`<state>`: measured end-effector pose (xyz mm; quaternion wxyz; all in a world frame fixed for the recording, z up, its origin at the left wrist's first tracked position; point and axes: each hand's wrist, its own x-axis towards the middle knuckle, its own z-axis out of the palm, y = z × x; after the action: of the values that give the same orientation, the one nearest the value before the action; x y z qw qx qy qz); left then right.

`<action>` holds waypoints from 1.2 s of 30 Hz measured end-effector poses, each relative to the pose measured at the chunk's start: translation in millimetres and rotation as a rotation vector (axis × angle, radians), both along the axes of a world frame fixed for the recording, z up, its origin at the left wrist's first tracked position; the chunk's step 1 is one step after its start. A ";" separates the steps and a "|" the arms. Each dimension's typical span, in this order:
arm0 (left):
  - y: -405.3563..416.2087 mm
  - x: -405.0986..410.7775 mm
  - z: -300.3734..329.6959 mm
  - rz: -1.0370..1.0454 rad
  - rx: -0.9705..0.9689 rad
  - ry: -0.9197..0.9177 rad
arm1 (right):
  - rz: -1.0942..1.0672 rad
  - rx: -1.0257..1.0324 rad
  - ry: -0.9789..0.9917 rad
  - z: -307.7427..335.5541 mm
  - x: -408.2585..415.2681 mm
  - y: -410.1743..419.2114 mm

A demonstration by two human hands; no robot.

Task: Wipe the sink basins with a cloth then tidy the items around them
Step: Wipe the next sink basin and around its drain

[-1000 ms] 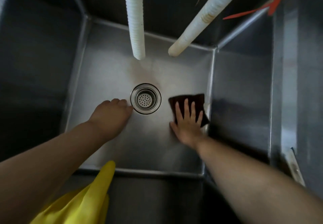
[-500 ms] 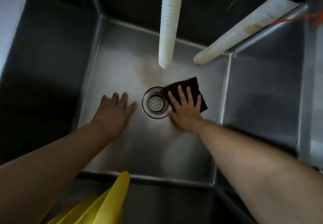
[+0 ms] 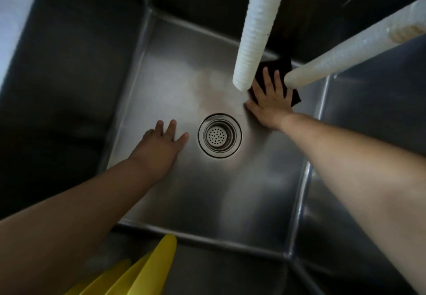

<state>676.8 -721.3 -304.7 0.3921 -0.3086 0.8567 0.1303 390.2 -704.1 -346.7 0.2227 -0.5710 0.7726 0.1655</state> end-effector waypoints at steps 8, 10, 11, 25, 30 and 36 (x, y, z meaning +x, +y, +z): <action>-2.9 2.3 12.5 -0.054 -0.037 0.012 | 0.295 -0.051 -0.037 -6.8 75.4 159.5; -3.1 5.5 17.1 -0.044 -0.052 0.062 | 0.478 -0.077 -0.114 -7.1 93.8 198.1; -2.6 8.5 17.3 -0.042 -0.068 0.095 | 0.572 -0.091 -0.162 -5.8 103.3 212.2; -2.1 32.0 24.9 0.090 -0.107 0.189 | 0.550 -0.111 -0.125 -6.5 115.8 129.0; -9.7 35.7 26.8 0.178 -0.148 0.292 | 0.654 -0.160 -0.168 -7.3 140.7 134.0; -21.1 42.2 24.8 0.243 -0.183 0.293 | 0.808 -0.187 -0.213 -15.0 161.5 86.8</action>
<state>719.1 -742.5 -279.9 0.2149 -0.4218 0.8693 0.1418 551.8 -617.3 -361.7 0.1660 -0.8594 0.4713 0.1085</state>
